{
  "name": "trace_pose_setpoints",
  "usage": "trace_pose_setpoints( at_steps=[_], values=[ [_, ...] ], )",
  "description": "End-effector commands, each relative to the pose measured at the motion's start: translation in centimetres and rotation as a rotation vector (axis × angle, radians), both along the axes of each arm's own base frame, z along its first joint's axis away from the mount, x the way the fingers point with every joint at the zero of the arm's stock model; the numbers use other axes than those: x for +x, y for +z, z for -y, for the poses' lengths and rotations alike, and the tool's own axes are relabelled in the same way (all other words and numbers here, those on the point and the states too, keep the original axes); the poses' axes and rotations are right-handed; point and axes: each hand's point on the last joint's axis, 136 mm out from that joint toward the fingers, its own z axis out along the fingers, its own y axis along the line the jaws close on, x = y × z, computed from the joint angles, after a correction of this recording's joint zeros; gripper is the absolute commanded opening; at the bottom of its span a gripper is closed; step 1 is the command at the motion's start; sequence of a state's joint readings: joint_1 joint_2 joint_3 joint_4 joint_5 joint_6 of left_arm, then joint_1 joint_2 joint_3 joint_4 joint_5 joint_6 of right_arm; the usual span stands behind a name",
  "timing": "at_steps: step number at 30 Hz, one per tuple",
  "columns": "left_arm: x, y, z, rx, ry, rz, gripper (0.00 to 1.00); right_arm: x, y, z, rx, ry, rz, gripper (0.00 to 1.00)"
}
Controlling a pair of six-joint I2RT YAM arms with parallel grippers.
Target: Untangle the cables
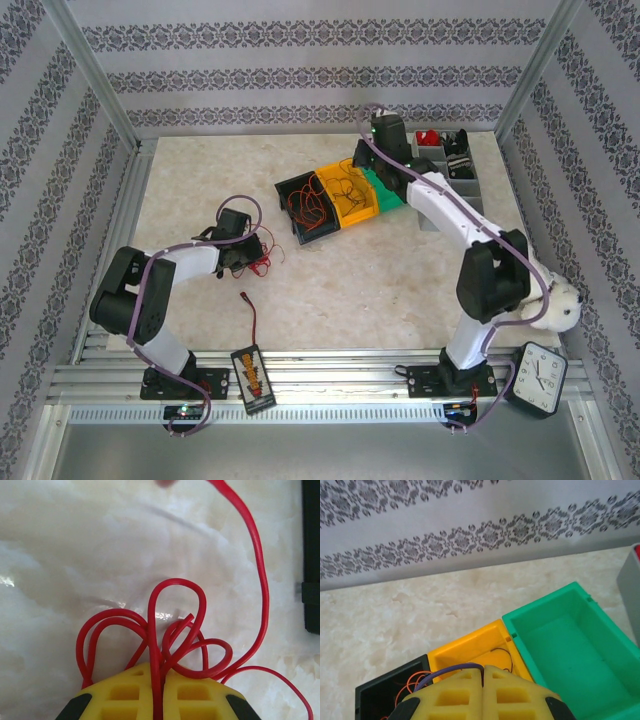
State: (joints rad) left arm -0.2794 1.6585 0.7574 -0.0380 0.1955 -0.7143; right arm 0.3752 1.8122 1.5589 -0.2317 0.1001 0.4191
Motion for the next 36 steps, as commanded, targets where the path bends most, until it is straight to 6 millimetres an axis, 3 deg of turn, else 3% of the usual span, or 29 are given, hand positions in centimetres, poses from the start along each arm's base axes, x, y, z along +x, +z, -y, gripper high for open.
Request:
trace_pose_setpoints(
  at_steps=[1, 6, 11, 15, 19, 22, 27, 31, 36],
  values=[
    [-4.8, -5.9, -2.3, 0.110, 0.004, -0.235, 0.00, 1.3, -1.2, -1.2, 0.024, 0.036, -0.032, 0.07],
    [-4.8, -6.0, -2.4, 0.112, 0.011, -0.242, 0.00, 3.2, -5.6, -1.8, 0.012, 0.016, -0.113, 0.07],
    [-4.8, -6.0, -2.5, 0.121, 0.011, -0.244, 0.00, 4.6, -8.3, -2.1, -0.006, 0.008, -0.163, 0.12],
    [-4.8, -6.0, -2.5, 0.122, 0.015, -0.246, 0.00, 4.7, -8.3, -2.1, 0.009, 0.009, -0.175, 0.36],
    [-4.9, -6.2, -2.5, 0.117, 0.017, -0.252, 0.00, 4.3, -7.6, -0.8, -0.005, -0.033, -0.164, 0.47],
    [-4.8, -6.3, -2.4, 0.113, 0.016, -0.254, 0.00, 3.9, -7.9, 0.8, -0.001, -0.069, -0.177, 0.48],
    [-4.5, -6.3, -2.1, 0.104, 0.007, -0.248, 0.00, 3.4, -10.5, 3.1, -0.013, -0.104, -0.236, 0.48],
    [-4.3, -5.9, -2.0, 0.100, 0.006, -0.235, 0.00, 3.0, -12.8, 3.3, -0.014, -0.078, -0.295, 0.47],
    [-3.8, -4.0, -3.7, 0.158, 0.081, -0.174, 0.00, 2.0, -15.0, 2.4, 0.007, -0.029, -0.355, 0.44]
  ],
)
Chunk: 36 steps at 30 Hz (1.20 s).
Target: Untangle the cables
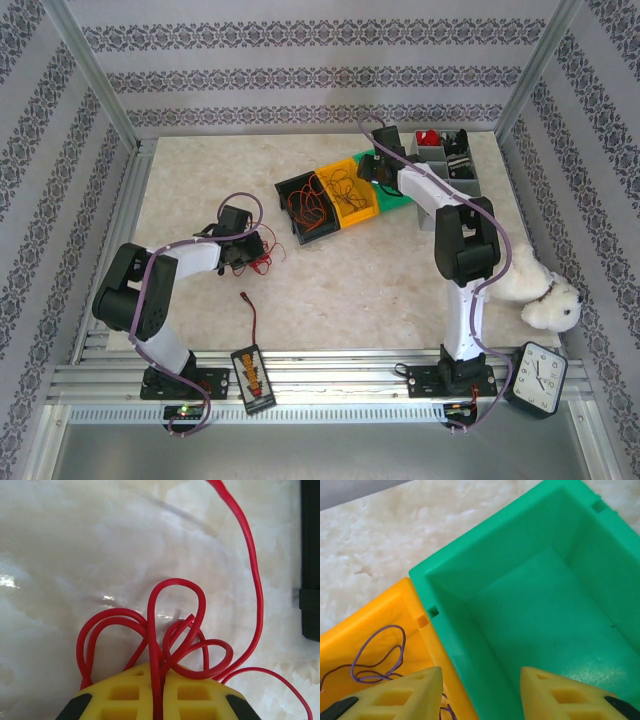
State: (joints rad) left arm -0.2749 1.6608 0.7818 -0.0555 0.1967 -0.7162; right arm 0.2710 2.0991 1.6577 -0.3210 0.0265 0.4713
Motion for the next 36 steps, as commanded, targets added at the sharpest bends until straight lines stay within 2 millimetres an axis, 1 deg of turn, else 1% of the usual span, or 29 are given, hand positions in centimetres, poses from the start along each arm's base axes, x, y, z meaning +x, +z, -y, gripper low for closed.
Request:
trace_pose_setpoints(
  at_steps=[1, 3, 5, 10, 13, 18, 21, 23, 26, 29, 31, 33, 35, 36],
  values=[
    [-4.2, -4.2, -3.8, 0.163, 0.079, -0.169, 0.00, -1.7, -2.6, -1.3, 0.029, 0.054, -0.076, 0.44],
    [-4.1, -3.4, -3.6, 0.158, 0.069, -0.150, 0.00, -2.4, -3.2, -2.0, 0.046, 0.070, -0.095, 0.43],
    [-4.3, -3.1, -3.7, 0.163, 0.053, -0.154, 0.00, -3.1, -3.6, -2.5, 0.044, 0.082, -0.108, 0.43],
    [-5.8, -3.6, -3.8, 0.164, 0.033, -0.186, 0.00, -4.5, -4.2, -4.1, 0.067, 0.094, -0.129, 0.40],
    [-7.1, -3.8, -3.9, 0.153, 0.037, -0.199, 0.00, -5.0, -4.3, -5.3, 0.082, 0.105, -0.136, 0.39],
    [-8.5, -3.5, -4.5, 0.161, 0.047, -0.198, 0.00, -5.6, -4.4, -7.5, 0.113, 0.116, -0.144, 0.39],
    [-9.1, -3.5, -4.6, 0.155, 0.045, -0.201, 0.00, -5.6, -4.2, -8.4, 0.120, 0.129, -0.137, 0.39],
    [-9.2, -3.5, -4.2, 0.137, 0.033, -0.192, 0.00, -5.5, -3.8, -8.6, 0.118, 0.132, -0.127, 0.39],
    [-8.2, -2.9, -2.6, 0.078, -0.040, -0.151, 0.00, -5.6, -2.3, -8.2, 0.101, 0.138, -0.090, 0.40],
    [-7.2, -1.8, 0.0, 0.003, -0.146, -0.098, 0.00, -6.5, 0.1, -7.0, 0.054, 0.136, -0.031, 0.41],
    [-6.7, -1.3, 1.7, -0.045, -0.207, -0.077, 0.00, -7.7, 1.8, -6.0, 0.013, 0.143, 0.011, 0.42],
    [-6.5, -1.0, 3.2, -0.086, -0.264, -0.063, 0.00, -9.4, 2.9, -5.5, -0.020, 0.162, 0.038, 0.44],
    [-6.3, -0.9, 4.5, -0.102, -0.316, -0.061, 0.00, -11.5, 3.4, -5.6, -0.038, 0.205, 0.053, 0.45],
    [-6.1, -0.7, 5.2, -0.111, -0.346, -0.056, 0.00, -12.7, 3.4, -5.9, -0.040, 0.238, 0.053, 0.45]
  ],
)
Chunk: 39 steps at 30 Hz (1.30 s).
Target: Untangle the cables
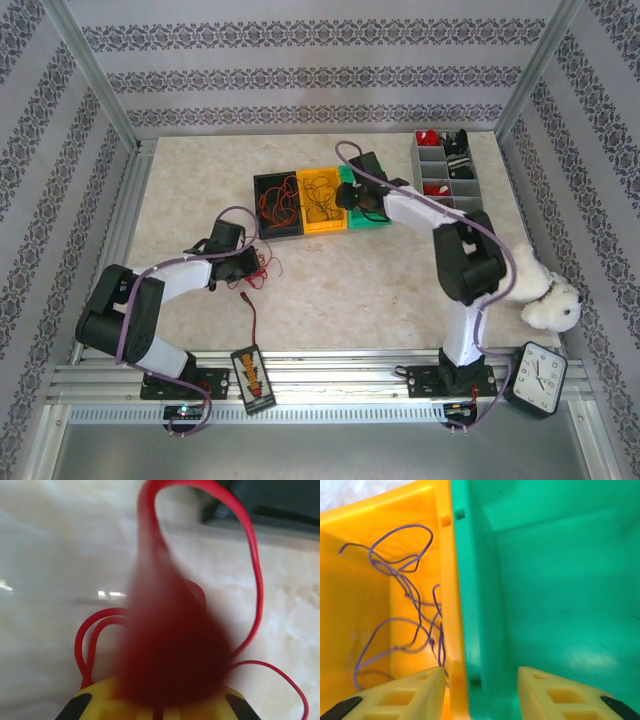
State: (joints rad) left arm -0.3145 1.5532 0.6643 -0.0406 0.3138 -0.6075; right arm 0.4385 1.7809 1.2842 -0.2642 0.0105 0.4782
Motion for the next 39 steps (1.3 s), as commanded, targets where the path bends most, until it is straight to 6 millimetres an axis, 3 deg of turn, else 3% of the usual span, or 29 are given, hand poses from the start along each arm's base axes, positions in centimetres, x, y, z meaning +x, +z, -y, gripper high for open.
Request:
trace_pose_setpoints(
  at_steps=[1, 6, 9, 12, 18, 24, 29, 33, 39],
  values=[
    [-2.0, -0.9, 3.6, -0.065, -0.186, -0.068, 0.00, -3.4, 1.4, -0.9, -0.047, 0.113, 0.051, 0.45],
    [-1.5, -0.7, 6.6, -0.089, -0.298, -0.071, 0.07, -10.1, -1.3, -4.8, -0.011, 0.379, -0.048, 0.46],
    [-0.8, -0.6, 7.1, -0.081, -0.303, -0.071, 0.24, -13.2, -3.2, -6.9, -0.001, 0.510, -0.108, 0.46],
    [0.0, -0.2, 7.0, -0.071, -0.283, -0.053, 0.36, -15.1, -4.9, -8.4, -0.016, 0.588, -0.157, 0.46],
    [0.5, 0.6, 7.0, -0.076, -0.261, -0.023, 0.42, -16.6, -7.7, -10.8, -0.030, 0.669, -0.225, 0.46],
    [0.1, 0.7, 6.3, -0.053, -0.243, -0.010, 0.43, -14.6, -9.5, -11.2, -0.097, 0.644, -0.213, 0.38],
    [0.1, 0.5, 6.0, -0.041, -0.240, -0.012, 0.43, -12.5, -9.6, -9.7, -0.092, 0.535, -0.199, 0.02],
    [0.3, 0.0, 5.8, -0.029, -0.230, -0.017, 0.42, -11.6, -9.3, -5.9, -0.073, 0.378, -0.209, 0.00],
    [0.4, -0.9, 5.1, -0.003, -0.208, -0.023, 0.42, -11.8, -7.7, 3.2, -0.067, 0.035, -0.234, 0.00]
  ],
)
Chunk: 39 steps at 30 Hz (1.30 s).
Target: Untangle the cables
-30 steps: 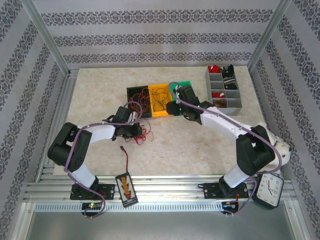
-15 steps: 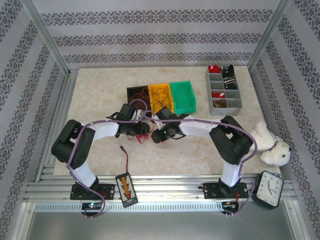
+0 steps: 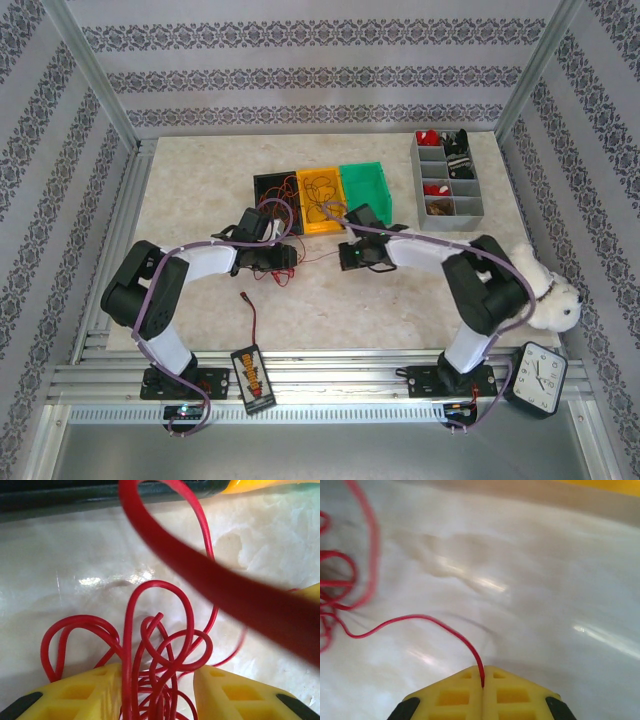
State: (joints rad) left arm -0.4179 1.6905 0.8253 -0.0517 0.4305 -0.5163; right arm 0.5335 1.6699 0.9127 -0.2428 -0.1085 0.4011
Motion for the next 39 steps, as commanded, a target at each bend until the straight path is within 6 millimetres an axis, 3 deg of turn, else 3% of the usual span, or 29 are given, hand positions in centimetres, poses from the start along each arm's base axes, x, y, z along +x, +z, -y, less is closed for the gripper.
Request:
trace_pose_setpoints(
  at_steps=[1, 9, 15, 21, 28, 32, 39],
  values=[
    [-0.7, -2.1, -1.6, 0.072, 0.037, -0.037, 0.42, -0.1, 1.4, 5.4, -0.025, -0.257, -0.002, 0.00],
    [-0.9, -2.8, -2.5, 0.091, 0.064, -0.049, 0.41, -1.5, 2.9, 16.5, 0.022, -0.740, 0.009, 0.00],
    [-1.3, -3.2, -2.9, 0.104, 0.067, -0.060, 0.41, -2.4, 4.2, 23.5, -0.011, -0.932, 0.045, 0.00],
    [-1.8, -3.8, -3.3, 0.120, 0.077, -0.074, 0.40, -3.9, 6.8, 29.8, -0.034, -1.102, 0.115, 0.00],
    [-1.9, -4.3, -4.1, 0.152, 0.097, -0.085, 0.40, -5.4, 8.4, 33.8, -0.012, -1.236, 0.152, 0.00],
    [-2.0, -4.8, -5.6, 0.210, 0.150, -0.098, 0.38, -6.5, 9.5, 36.1, 0.024, -1.343, 0.182, 0.00],
    [-2.7, -5.5, -8.6, 0.360, 0.223, -0.124, 0.35, -7.1, 9.7, 36.7, 0.102, -1.424, 0.200, 0.00]
  ],
)
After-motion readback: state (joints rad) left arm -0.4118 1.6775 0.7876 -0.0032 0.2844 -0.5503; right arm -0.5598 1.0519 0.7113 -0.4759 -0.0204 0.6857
